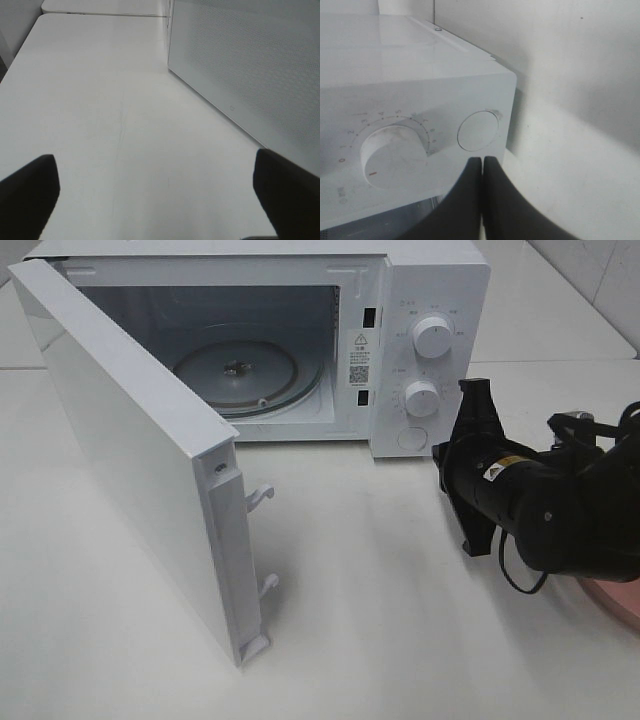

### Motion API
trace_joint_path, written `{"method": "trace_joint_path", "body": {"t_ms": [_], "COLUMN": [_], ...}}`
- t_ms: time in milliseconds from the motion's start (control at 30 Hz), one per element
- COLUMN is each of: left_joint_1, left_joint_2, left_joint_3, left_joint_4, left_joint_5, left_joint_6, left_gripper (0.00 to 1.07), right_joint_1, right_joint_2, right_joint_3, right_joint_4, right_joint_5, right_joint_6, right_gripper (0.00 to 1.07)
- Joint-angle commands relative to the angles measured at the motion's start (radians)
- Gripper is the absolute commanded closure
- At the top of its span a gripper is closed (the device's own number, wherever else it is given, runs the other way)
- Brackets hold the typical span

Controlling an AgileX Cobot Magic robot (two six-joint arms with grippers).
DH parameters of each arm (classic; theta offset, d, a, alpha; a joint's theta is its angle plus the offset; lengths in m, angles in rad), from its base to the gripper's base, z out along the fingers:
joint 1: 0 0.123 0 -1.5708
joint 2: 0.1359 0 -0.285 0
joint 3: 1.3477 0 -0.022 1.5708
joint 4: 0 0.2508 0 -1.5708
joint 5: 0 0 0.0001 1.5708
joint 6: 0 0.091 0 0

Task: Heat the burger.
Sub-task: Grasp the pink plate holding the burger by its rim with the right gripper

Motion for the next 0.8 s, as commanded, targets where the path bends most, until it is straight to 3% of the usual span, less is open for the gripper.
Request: {"method": "trace_joint_path", "body": {"t_ms": [33,367,800], "left_joint_1": [-0.001,-0.001,-0.001], "left_joint_2": [-0.017,-0.017,-0.017], "left_joint_3": [-0.001,-0.001,-0.001], "left_joint_4": [-0.005,-0.005,-0.005], "left_joint_5": [-0.013,-0.013,-0.013], "left_joint_6": [-0.002,-0.002,-0.002], "left_gripper": [0.09,0.09,0.09], "right_joint_1": [0.004,-0.018,-0.166], "right_joint_2": [-0.069,-0.188,-0.356], "right_joint_3": [0.033,0.043,0.01], "right_joint_4": [-0.009,-0.018,-0.035], "right_joint_5": [0.085,0.302,0.737], "right_joint_6": [-0.089,-0.33,-0.89], "right_gripper": [1.07,1.07,1.07]}}
